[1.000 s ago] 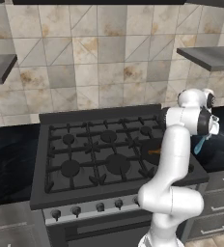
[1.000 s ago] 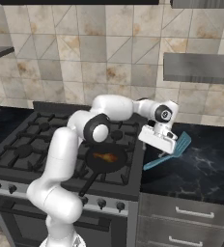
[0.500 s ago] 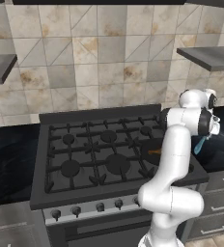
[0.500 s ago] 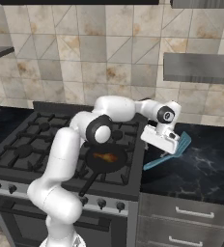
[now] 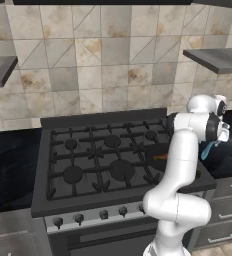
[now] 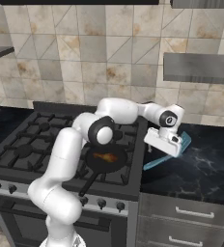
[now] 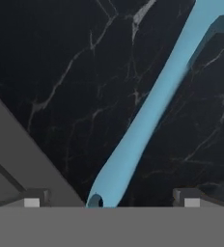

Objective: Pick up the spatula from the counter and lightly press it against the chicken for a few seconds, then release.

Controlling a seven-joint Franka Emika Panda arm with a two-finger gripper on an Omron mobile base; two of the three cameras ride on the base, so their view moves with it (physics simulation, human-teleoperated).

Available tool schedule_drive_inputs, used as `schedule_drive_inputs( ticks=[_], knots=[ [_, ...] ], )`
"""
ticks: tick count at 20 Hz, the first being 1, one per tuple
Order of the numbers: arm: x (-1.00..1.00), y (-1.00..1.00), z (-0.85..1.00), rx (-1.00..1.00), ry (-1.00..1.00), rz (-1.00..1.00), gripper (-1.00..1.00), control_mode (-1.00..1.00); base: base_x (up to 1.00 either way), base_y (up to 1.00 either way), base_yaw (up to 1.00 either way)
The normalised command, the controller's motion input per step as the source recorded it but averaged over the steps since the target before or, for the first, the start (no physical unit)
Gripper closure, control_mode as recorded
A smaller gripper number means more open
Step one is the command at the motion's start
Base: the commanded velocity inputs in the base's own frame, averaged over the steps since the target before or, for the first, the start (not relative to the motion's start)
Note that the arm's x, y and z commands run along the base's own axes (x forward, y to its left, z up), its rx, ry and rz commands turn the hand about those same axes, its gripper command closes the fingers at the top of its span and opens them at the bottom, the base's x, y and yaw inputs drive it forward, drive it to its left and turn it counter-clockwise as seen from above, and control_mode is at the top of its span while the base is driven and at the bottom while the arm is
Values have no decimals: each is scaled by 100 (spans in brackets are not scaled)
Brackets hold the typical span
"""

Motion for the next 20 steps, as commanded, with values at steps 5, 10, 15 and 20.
schedule_drive_inputs(
  ticks=[5, 10, 15, 20],
  knots=[
    [5, -5, -25, -7, -2, 0, -100, -100, 0, 0, 0],
    [7, 0, -22, -2, 0, 0, -100, -100, 0, 0, 0],
    [4, 0, -20, -1, 0, 0, -100, -100, 0, 0, 0],
    [3, 0, -24, -2, 0, 0, -100, -100, 0, 0, 0]
  ],
)
